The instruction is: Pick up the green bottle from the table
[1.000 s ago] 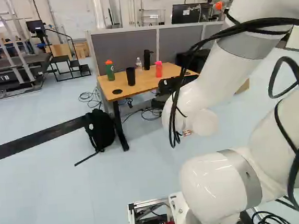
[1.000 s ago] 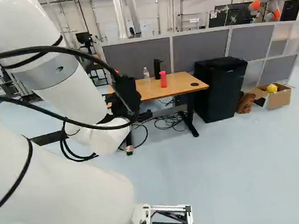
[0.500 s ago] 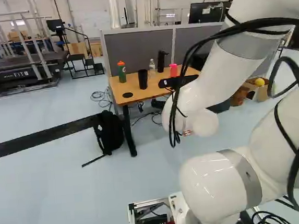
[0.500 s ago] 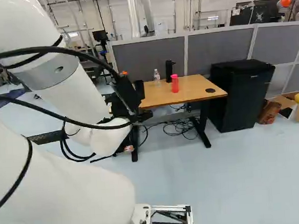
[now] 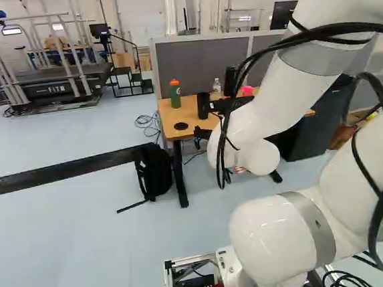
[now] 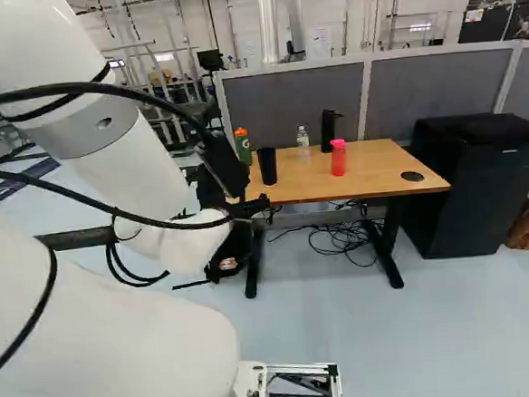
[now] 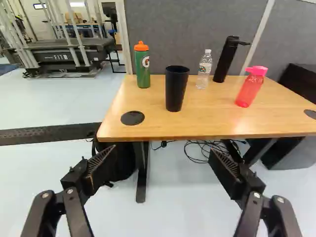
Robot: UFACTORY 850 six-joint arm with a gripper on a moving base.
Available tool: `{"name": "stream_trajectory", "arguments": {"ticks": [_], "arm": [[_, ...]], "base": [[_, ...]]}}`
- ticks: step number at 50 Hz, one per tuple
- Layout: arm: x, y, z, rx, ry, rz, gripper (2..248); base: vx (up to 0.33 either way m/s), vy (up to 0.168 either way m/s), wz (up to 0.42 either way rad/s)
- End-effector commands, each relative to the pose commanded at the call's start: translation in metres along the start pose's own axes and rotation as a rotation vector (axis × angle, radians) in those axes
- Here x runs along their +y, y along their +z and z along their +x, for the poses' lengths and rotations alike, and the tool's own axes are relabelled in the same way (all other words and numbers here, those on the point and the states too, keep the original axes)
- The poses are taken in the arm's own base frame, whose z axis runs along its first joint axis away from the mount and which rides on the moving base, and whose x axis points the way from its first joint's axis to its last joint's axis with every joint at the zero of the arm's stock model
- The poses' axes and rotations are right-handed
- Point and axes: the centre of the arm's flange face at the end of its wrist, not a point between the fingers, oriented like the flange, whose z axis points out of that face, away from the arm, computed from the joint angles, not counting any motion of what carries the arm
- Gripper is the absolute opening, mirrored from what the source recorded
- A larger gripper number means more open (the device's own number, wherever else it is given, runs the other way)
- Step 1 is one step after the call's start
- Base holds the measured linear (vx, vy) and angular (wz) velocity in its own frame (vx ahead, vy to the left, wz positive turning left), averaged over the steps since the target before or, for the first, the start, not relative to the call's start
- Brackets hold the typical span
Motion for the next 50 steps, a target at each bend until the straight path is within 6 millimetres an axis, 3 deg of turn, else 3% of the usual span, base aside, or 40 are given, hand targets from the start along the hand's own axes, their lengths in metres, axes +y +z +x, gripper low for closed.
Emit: {"name": "stream_trajectory", "arguments": {"ticks": [28, 50], "arm": [[0.0, 0.0, 0.0, 0.0, 0.0, 0.0, 247], [0.0, 0.0, 0.0, 0.0, 0.0, 0.0, 247]], "base": [[0.205, 0.047, 0.267], [0.241, 0.006, 0.007]]}}
